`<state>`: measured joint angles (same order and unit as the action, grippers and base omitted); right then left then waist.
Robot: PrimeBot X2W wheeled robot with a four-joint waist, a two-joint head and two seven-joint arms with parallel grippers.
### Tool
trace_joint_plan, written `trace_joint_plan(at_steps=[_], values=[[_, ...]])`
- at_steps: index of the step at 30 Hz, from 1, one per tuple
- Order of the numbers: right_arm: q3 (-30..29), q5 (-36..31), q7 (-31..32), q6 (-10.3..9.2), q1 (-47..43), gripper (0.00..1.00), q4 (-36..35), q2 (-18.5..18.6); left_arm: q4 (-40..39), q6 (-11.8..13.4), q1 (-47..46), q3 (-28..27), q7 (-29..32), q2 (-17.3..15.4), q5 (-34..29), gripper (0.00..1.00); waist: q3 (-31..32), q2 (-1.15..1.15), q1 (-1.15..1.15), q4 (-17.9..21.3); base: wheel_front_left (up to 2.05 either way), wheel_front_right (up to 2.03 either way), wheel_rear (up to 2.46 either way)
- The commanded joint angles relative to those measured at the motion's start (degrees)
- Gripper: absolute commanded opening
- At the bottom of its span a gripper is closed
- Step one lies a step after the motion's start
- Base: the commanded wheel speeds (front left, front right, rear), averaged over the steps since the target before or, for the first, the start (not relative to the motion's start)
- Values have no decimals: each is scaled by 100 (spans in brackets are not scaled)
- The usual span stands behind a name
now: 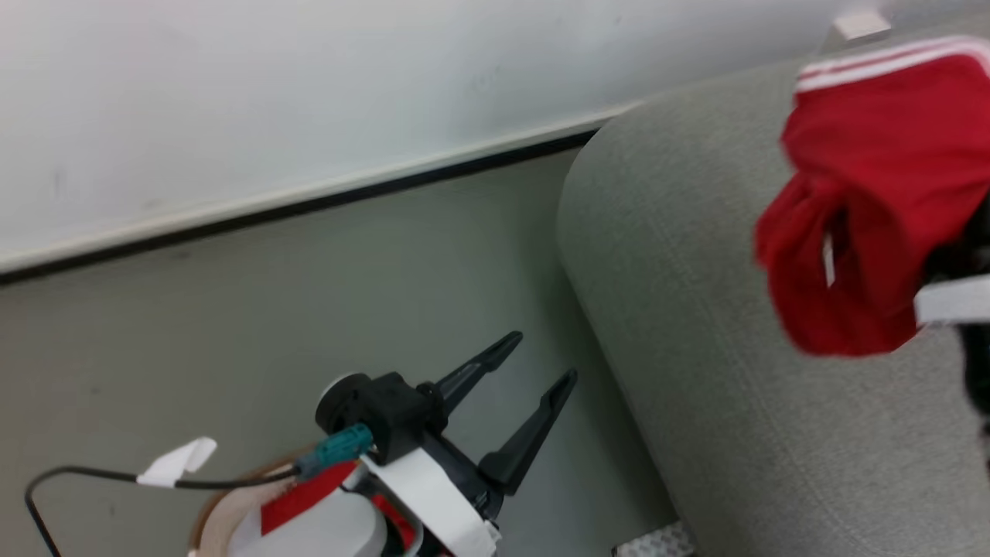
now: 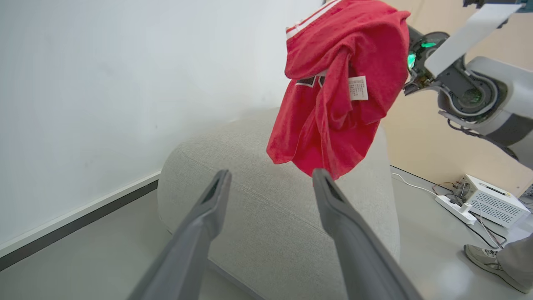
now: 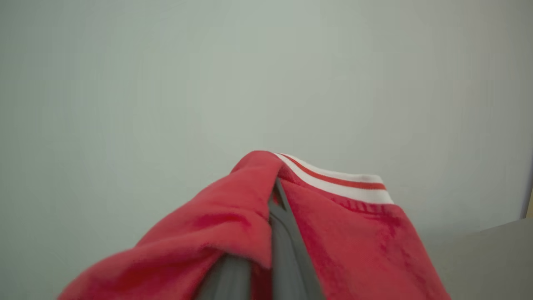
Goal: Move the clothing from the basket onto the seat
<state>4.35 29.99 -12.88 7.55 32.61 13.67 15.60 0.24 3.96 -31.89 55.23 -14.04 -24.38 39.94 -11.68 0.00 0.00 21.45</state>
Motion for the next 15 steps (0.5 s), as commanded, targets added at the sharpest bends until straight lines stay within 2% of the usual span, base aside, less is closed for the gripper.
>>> trace_joint_plan(at_steps=[1, 9, 11, 15], values=[[-105, 55, 35, -12, 325, 0, 58, 81, -76, -34, -125, -46, 56, -72, -52, 100, -505, 0, 0, -349, 0, 0, 0], [-1035, 246, 367, -12, 2070, 0, 1309, 1187, -466, -81, -617, -213, 373, -396, -143, 100, -1618, 0, 0, -1000, 0, 0, 0], [-1260, 339, 397, -12, 2342, 0, 1694, 1274, -516, -60, -669, -268, 377, -456, -145, 100, -1817, 0, 0, -1127, 0, 0, 0], [-1299, -96, 475, -12, 2643, 0, 2472, 1603, -589, -48, -765, -310, 387, -510, -183, 100, -2090, 0, 0, -1319, 0, 0, 0]])
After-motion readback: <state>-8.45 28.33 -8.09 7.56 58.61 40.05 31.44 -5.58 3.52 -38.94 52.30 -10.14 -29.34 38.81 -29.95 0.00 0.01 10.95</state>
